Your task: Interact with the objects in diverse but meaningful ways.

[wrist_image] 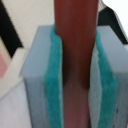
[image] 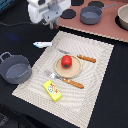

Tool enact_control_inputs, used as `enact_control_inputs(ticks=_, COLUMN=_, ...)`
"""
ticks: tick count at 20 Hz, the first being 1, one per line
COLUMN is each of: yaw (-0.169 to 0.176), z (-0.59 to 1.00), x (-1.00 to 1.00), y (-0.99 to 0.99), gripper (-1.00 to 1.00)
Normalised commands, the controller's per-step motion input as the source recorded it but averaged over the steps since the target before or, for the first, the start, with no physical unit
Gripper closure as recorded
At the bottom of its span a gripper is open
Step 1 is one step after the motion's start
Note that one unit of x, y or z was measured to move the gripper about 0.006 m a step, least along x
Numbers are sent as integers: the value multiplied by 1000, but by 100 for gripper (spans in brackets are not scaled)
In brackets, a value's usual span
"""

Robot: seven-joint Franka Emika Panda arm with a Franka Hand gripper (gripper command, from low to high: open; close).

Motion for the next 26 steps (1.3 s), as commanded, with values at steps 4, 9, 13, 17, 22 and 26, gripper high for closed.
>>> enact_control_inputs(ticks=4, yaw=0, z=708, x=814, y=606, gripper=100)
enact_control_inputs(ticks=9, yaw=0, z=769, x=831, y=629, gripper=100)
enact_control_inputs(ticks=13, yaw=0, z=781, x=814, y=640, gripper=100)
enact_control_inputs(ticks=17, yaw=0, z=559, x=761, y=651, gripper=100)
enact_control_inputs(ticks=22, yaw=0, z=246, x=781, y=665, gripper=100)
enact_control_inputs(ticks=26, yaw=0, z=228, x=828, y=631, gripper=100)
